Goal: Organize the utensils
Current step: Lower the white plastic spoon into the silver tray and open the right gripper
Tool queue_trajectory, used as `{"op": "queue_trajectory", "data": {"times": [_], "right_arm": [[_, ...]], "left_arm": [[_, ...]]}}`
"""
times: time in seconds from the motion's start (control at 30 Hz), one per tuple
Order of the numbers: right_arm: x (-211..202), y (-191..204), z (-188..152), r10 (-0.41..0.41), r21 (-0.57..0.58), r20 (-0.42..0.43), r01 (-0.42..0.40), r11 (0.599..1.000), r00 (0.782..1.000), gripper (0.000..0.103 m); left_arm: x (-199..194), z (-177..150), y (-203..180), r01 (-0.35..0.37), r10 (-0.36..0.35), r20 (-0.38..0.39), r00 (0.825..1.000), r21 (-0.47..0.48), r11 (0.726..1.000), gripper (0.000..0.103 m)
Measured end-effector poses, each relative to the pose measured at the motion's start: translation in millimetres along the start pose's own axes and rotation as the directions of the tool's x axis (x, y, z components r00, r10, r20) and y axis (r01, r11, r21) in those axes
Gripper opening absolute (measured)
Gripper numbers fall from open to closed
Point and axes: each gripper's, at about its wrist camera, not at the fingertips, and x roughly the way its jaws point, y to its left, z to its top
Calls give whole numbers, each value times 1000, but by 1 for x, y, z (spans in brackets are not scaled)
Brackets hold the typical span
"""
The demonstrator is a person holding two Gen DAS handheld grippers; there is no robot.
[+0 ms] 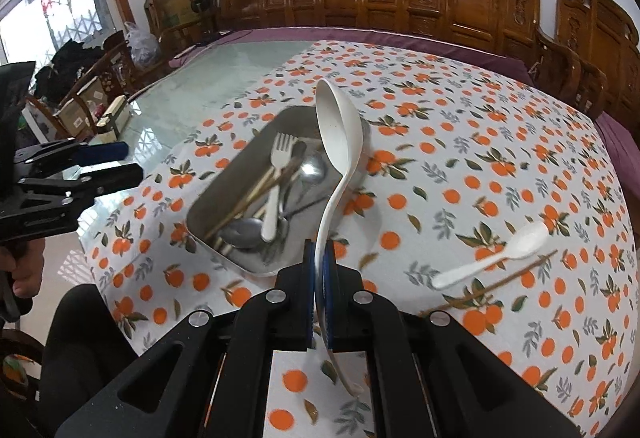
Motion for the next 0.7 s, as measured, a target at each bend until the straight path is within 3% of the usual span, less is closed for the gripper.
{"op": "queue_trajectory", "data": {"times": [0.13, 0.2, 0.7], "right_arm": [[7, 10, 10, 8, -13, -5, -8, 1000, 1000, 5], [11, 16, 15, 10, -20, -7, -10, 1000, 1000, 5], [59, 22, 55, 57, 72, -23, -55, 996, 998, 5]], "left_arm": [[-9, -4, 13, -35, 37, 44, 998, -36, 999, 83], [-11, -7, 18, -50, 53, 55, 997, -51, 997, 88], [1, -17, 34, -42, 46, 39, 998, -86, 995, 88]]}}
